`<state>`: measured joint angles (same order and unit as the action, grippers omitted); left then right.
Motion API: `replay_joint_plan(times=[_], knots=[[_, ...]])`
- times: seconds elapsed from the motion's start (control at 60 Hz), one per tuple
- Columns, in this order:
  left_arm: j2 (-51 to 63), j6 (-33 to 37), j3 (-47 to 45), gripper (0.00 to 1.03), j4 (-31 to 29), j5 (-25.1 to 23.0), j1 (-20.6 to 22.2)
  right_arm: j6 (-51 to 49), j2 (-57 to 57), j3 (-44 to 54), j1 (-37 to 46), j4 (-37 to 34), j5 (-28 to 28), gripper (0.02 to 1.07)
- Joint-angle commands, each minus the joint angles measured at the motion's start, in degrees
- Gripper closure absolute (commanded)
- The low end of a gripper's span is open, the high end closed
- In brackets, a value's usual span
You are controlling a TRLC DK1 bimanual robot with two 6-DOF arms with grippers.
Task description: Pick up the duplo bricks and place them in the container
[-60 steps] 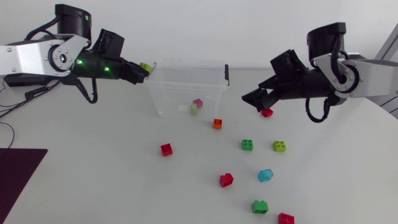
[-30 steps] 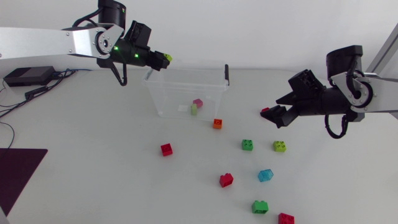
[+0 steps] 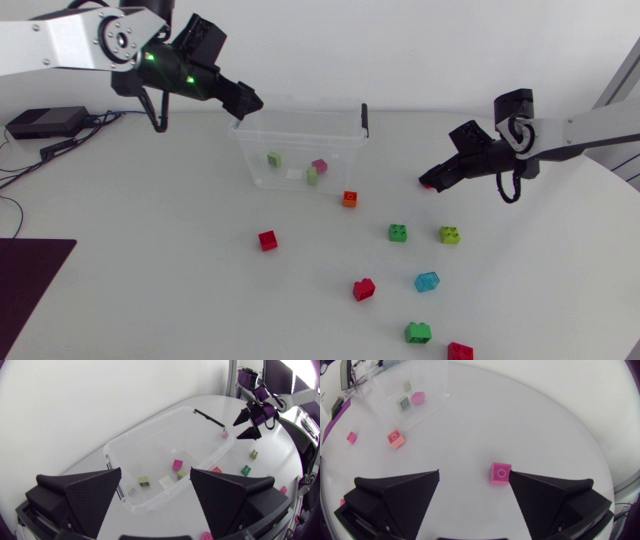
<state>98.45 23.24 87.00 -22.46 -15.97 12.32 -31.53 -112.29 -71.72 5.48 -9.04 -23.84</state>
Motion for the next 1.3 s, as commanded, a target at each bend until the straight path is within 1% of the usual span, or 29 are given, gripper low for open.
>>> replay_joint_plan(times=[0.0, 0.15, 0.183, 0.3, 0.383, 0.4, 0.45, 0.467, 0.5, 0.517, 0.733, 0.833, 0.933, 1.067, 1.167, 1.233, 1.283], knots=[[-3.4, 3.6, -4.4, 0.06, -2.0, 0.5, -0.7, 0.5, -4.5, -3.9, 0.5, -0.8, 0.8, 0.07], [-10.7, 9.7, -13.9, 0.06, -5.2, 0.7, -1.8, 0.6, -11.1, -11.2, 0.9, -3.6, 2.8, 0.08], [-12.2, 11.6, -16.1, 0.06, -6.3, 0.8, -1.8, 0.6, -12.3, -12.7, 0.9, -4.4, 3.1, 0.12], [-15.6, 15.4, -23.5, 0.06, -6.7, 2.2, -1.6, 0.6, -14.5, -16.3, 1.1, -7.7, 4.4, 0.24], [-16.0, 17.1, -25.9, 0.06, -7.1, 3.0, -1.3, 0.5, -15.2, -17.5, 0.7, -9.4, 5.5, 0.34], [-15.9, 17.7, -26.7, 0.06, -7.1, 3.3, -1.2, 0.4, -15.3, -17.8, 0.4, -10.2, 6.1, 0.37], [-15.8, 18.2, -27.5, 0.06, -7.2, 3.7, -0.8, 0.4, -15.7, -18.5, 0.0, -11.2, 6.5, 0.44], [-15.7, 18.6, -28.5, 0.06, -7.2, 4.0, -0.3, 0.4, -16.0, -19.1, -0.4, -12.1, 7.3, 0.5], [-15.3, 19.2, -29.7, 0.06, -7.2, 4.8, 0.4, 0.4, -16.7, -20.1, -0.7, -13.4, 8.1, 0.56], [-15.1, 19.4, -30.0, 0.06, -7.2, 4.8, 0.7, 0.4, -17.1, -20.6, -0.8, -13.8, 8.4, 0.57], [-13.6, 19.0, -33.8, 0.07, -5.6, 5.1, 3.3, 0.6, -19.6, -22.6, -1.5, -14.9, 10.8, 0.57], [-12.8, 18.9, -35.1, 0.07, -4.2, 5.6, 4.5, 0.8, -19.5, -22.9, -1.7, -15.5, 11.4, 0.82], [-11.3, 18.9, -36.1, 0.07, -2.7, 6.6, 6.3, 0.8, -17.8, -22.4, -1.8, -16.8, 11.4, 0.84], [-8.3, 18.8, -36.3, 0.07, -1.3, 7.2, 8.5, 0.8, -12.0, -20.0, -1.7, -18.8, 11.5, 0.85], [-4.9, 19.6, -35.7, 0.07, 0.7, 7.2, 9.0, 0.8, -5.4, -16.6, -2.8, -20.0, 11.4, 0.85], [-4.0, 19.8, -35.5, 0.07, 1.2, 7.1, 9.0, 0.8, -3.3, -15.5, -3.2, -20.3, 11.3, 0.85], [-1.9, 20.7, -35.1, 0.07, 2.4, 6.7, 9.0, 0.8, 1.0, -13.2, -4.6, -21.0, 11.0, 0.85]])
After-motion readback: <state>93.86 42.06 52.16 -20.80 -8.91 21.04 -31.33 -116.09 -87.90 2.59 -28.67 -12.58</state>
